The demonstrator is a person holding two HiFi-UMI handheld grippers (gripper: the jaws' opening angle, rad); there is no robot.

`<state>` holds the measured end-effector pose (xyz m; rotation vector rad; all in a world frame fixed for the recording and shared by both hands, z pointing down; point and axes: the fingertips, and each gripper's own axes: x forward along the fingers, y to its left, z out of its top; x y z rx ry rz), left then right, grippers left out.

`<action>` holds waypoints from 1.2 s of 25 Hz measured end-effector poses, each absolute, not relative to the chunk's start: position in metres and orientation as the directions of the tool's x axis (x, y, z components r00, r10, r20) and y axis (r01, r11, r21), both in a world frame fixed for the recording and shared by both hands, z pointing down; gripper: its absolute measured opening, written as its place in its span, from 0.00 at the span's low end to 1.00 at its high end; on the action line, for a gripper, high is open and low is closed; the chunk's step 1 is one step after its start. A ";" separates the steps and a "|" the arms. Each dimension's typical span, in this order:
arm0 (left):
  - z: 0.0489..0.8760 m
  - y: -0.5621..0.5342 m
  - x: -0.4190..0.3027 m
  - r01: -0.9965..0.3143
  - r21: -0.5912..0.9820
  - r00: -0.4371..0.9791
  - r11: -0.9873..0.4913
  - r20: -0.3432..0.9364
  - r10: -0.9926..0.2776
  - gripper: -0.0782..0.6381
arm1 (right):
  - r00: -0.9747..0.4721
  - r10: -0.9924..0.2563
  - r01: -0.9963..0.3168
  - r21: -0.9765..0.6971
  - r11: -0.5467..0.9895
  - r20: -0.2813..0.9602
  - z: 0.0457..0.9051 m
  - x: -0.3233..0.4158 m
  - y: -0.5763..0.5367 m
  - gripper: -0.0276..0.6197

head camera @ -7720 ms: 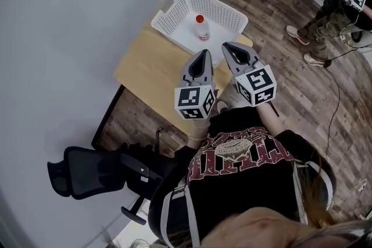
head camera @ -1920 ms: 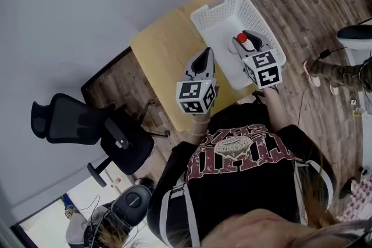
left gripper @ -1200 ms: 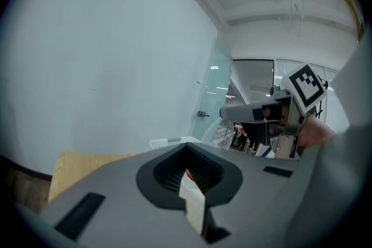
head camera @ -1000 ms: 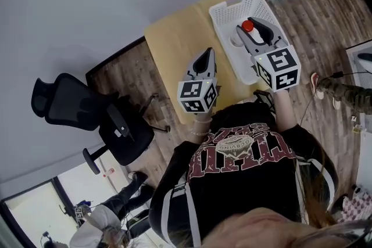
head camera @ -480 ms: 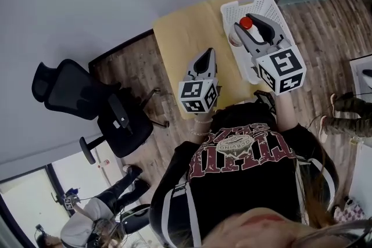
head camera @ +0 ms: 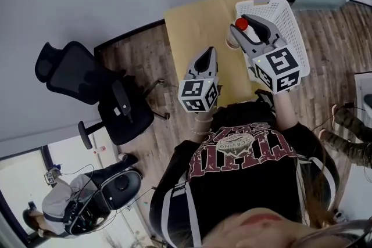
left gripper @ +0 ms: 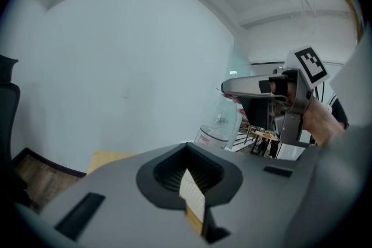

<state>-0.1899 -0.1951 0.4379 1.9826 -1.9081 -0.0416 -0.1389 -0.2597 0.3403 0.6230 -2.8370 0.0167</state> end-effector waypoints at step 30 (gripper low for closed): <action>0.457 -0.151 -0.236 -0.946 0.293 -0.047 0.136 0.293 -0.955 0.18 | -0.876 -0.296 -0.337 -0.043 0.940 0.382 0.455 -0.202 -0.243 0.30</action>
